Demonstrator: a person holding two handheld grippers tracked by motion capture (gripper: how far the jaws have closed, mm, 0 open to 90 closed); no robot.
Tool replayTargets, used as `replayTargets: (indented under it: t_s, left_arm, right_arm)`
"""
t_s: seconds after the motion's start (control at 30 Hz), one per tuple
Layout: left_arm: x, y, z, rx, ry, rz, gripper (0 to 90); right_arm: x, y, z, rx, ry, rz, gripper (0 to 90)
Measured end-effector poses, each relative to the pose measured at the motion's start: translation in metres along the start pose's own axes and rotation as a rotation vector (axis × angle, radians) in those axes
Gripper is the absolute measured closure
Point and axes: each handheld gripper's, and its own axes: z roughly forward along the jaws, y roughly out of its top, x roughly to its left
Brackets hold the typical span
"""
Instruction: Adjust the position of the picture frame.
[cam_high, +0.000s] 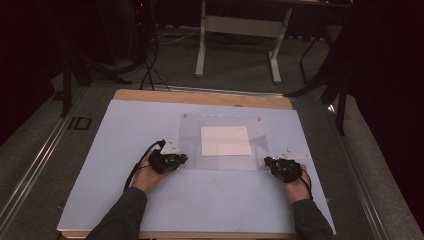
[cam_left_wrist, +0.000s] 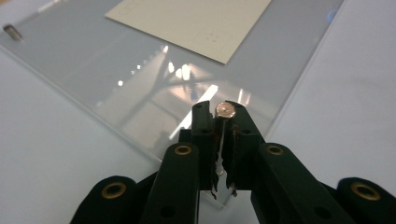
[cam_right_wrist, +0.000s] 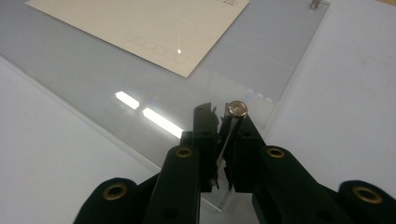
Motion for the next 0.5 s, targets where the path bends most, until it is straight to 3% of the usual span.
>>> replayTargets:
  t_s: [0.23, 0.5]
  left_arm:
    - [-0.004, 0.001, -0.001, 0.007, 0.011, 0.051, 84.1]
    - [-0.013, 0.008, -0.012, -0.012, 0.004, 0.111, 83.6]
  right_arm:
    - [0.002, 0.001, 0.000, 0.005, -0.020, -0.041, 83.8]
    - [-0.003, 0.006, 0.004, -0.019, -0.051, -0.038, 83.1]
